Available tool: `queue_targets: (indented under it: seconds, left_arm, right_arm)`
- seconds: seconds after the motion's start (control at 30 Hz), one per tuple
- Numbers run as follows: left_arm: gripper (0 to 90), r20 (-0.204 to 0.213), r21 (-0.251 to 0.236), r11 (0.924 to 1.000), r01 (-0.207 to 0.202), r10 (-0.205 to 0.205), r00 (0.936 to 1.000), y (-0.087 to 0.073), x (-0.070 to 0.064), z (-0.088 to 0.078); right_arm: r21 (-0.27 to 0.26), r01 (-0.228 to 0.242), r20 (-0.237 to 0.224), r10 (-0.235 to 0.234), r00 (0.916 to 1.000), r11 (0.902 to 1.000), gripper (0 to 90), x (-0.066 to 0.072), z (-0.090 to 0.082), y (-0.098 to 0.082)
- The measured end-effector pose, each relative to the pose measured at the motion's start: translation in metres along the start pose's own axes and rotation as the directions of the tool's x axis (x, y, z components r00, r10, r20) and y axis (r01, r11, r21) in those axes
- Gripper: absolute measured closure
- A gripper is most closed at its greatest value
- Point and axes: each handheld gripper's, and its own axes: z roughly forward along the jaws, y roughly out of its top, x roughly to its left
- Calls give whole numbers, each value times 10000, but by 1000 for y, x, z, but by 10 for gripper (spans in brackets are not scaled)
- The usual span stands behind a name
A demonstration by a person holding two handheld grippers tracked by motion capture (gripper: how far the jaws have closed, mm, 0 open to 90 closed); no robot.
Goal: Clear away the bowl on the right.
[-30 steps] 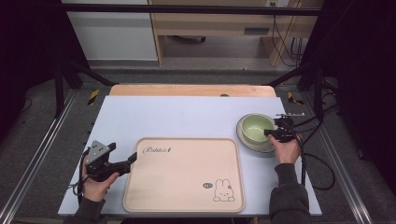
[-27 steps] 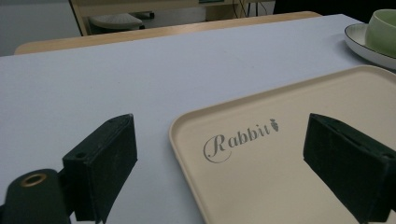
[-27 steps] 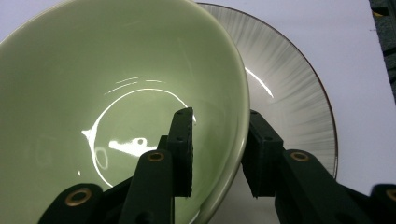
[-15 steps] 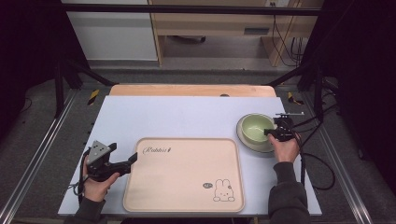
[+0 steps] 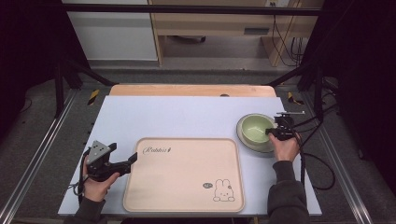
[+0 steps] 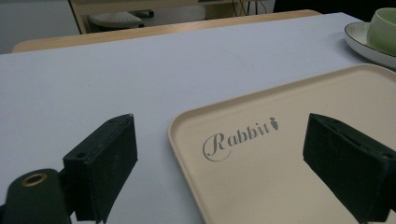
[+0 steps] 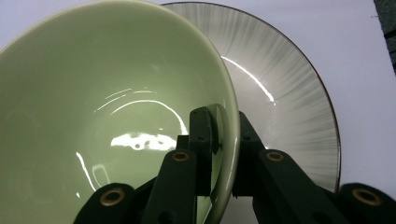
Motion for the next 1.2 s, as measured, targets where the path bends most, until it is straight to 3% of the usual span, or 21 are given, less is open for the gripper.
queue_targets:
  seconds: [0.7,1.2]
  left_arm:
    - [98,26,-23,10000,1,-1,10000,0,-1,0]
    - [100,35,-50,10000,-19,19,10000,1,-1,-1]
  right_arm:
    - [12,-362,-144,363,9992,9993,834,-2,-1,1]
    - [-311,-185,-47,184,9998,9993,837,3,-5,1]
